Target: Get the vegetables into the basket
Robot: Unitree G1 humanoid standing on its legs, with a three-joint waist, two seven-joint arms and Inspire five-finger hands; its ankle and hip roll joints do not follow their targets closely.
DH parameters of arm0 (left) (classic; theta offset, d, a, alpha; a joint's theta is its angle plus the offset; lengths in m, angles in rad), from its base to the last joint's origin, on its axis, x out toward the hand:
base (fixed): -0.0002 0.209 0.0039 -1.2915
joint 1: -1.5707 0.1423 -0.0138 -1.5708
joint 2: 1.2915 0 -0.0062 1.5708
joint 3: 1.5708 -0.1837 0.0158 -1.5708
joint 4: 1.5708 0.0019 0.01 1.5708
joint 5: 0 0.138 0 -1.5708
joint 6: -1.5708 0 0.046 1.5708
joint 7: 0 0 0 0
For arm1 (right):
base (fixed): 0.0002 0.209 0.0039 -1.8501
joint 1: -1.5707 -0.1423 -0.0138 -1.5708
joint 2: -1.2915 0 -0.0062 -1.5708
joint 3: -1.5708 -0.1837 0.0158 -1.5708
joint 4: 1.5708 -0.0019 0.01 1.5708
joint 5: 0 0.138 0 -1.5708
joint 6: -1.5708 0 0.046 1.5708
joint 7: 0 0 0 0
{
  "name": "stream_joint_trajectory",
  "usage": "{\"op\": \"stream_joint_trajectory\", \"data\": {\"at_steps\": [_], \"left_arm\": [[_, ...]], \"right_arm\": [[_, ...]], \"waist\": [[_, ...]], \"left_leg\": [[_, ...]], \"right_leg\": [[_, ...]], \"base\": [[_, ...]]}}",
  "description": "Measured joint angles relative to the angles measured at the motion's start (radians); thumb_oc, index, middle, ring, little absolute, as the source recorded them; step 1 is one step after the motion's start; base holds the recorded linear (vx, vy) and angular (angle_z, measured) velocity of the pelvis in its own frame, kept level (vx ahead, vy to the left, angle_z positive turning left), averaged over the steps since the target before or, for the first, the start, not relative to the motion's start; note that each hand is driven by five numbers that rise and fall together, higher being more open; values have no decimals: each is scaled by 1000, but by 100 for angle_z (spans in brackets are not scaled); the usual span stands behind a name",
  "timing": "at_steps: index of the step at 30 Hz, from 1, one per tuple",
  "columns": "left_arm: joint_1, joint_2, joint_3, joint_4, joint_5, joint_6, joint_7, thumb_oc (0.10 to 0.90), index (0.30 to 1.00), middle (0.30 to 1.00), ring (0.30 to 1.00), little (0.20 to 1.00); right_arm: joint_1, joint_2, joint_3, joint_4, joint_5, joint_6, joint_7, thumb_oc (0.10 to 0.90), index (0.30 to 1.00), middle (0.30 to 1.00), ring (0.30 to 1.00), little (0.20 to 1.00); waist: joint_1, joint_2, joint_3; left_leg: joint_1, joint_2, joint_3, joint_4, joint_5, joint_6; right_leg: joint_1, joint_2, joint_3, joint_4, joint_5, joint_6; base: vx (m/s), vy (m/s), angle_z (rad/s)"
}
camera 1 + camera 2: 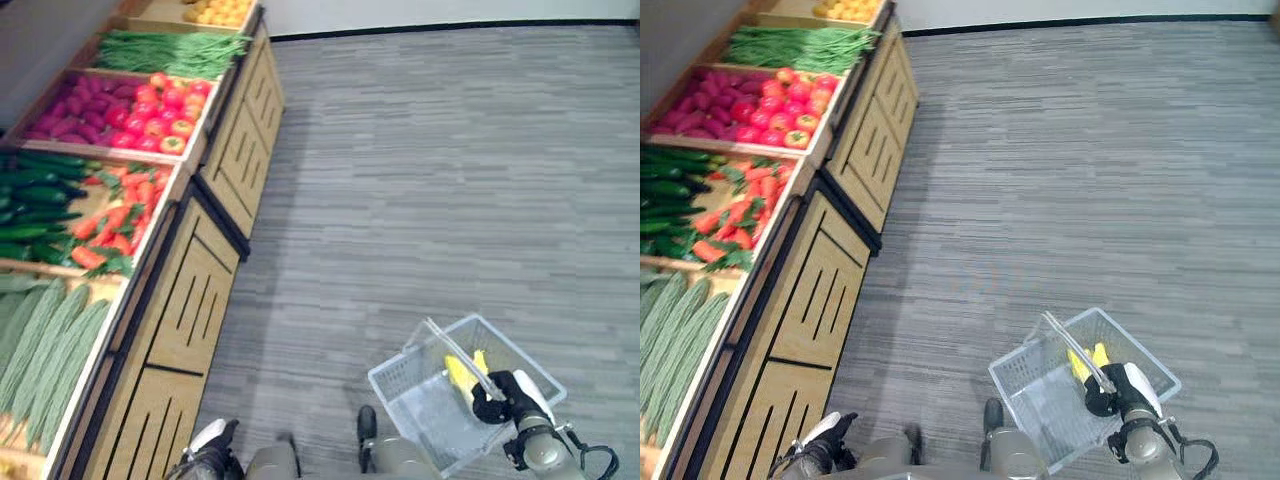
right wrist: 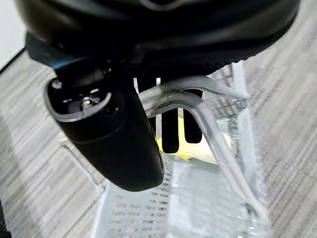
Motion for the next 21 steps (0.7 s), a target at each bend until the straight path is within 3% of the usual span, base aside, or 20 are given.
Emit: {"op": "stream_joint_trajectory", "data": {"at_steps": [2,5,7,10,12,16,21], "left_arm": [[31,0,-15,2,11,11,-3,900,1000,1000,1000,1000],[50,-2,-13,2,19,11,-4,900,1000,1000,1000,1000],[39,-8,-13,1,19,13,-3,900,1000,1000,1000,1000],[-22,33,-13,-21,20,13,3,900,1000,1000,1000,1000],[-53,59,-13,-23,19,12,12,900,1000,1000,1000,1000],[-89,118,-12,-28,18,14,30,900,1000,1000,1000,1000],[-47,114,-6,-26,17,14,24,900,1000,1000,1000,1000]], "right_arm": [[-20,11,8,7,0,-2,-5,400,300,300,300,300],[-10,18,-3,9,0,-1,-13,400,300,300,300,300],[19,17,-28,13,1,2,-20,400,300,300,300,300],[6,52,-30,8,1,9,-19,400,300,300,300,300],[-21,61,-11,8,1,9,-20,400,300,300,300,300],[-69,91,11,6,-1,7,-17,400,300,300,300,300],[-95,92,10,16,-8,4,-17,400,300,300,300,300]], "waist": [[12,4,16],[9,10,12],[-15,44,3],[-19,-8,24],[-19,-25,23],[11,-55,22],[22,-60,18]], "left_leg": [[-33,31,3,-34,83,14],[-7,6,26,-9,100,36],[35,-18,58,-46,113,78],[61,-111,123,-64,83,147],[68,-141,136,-63,68,168],[77,-165,146,-63,55,184],[99,-165,152,-62,41,186]], "right_leg": [[53,26,45,-51,16,1],[82,23,93,-62,1,22],[83,11,109,-42,-12,53],[19,-82,161,69,-64,112],[5,-110,177,101,-77,133],[10,-136,190,98,-85,169],[34,-134,187,88,-87,176]], "base": [[225,265,-76],[128,222,-60],[93,293,-35],[47,269,-34],[36,156,-22],[35,112,-5],[59,102,-6]]}}
